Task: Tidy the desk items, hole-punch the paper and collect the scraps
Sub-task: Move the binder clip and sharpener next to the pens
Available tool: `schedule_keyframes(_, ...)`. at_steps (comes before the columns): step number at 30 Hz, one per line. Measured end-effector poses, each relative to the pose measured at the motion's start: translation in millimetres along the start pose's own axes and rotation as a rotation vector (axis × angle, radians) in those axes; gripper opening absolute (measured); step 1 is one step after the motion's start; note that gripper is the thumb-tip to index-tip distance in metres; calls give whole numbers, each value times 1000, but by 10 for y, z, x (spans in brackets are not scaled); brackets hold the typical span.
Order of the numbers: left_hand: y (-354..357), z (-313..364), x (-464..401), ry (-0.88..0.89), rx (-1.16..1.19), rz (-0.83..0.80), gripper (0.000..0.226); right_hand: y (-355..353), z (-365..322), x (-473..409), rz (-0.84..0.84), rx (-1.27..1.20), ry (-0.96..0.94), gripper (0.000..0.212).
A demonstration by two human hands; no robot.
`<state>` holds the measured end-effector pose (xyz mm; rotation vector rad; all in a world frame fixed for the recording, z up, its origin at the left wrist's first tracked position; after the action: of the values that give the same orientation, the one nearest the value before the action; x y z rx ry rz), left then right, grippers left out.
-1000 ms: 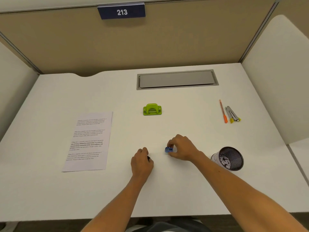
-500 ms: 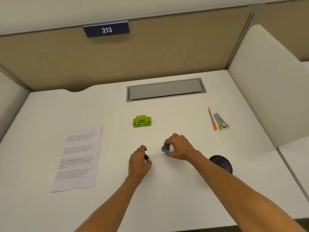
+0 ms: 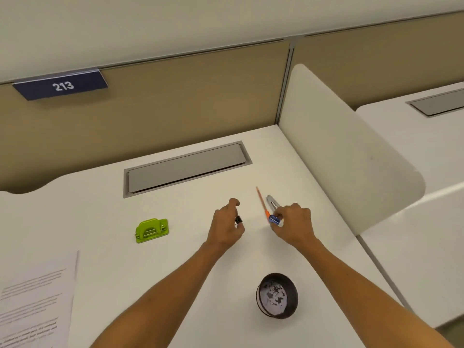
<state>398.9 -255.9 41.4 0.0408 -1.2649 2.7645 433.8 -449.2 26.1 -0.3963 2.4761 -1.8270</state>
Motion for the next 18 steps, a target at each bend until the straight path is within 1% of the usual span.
schedule_keyframes(3, 223, 226, -357, 26, 10, -41, 50, 75, 435, 20, -7, 5, 113, 17)
schedule_keyframes(8, 533, 482, -873, 32, 10, -121, 53, 289, 756, 14, -46, 6, 180, 19)
schedule_keyframes(12, 710, 625, -1244, 64, -6, -161, 54, 433, 813, -19, -69, 2, 151, 16)
schedule_keyframes(18, 982, 749, -1664, 142, -80, -239, 56, 472, 797, -99, -41, -31, 58, 16)
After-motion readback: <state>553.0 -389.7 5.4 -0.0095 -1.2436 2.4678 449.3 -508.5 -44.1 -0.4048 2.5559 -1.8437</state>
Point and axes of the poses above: each hand's wrist, its own x-axis away from the middle knuckle, its own y-axis out of the palm, z = x × y, the point moved 9 cm from there along -x, towards the middle knuckle, and after that the axes turned 7 degrees about -z, right-handed, at the moved point
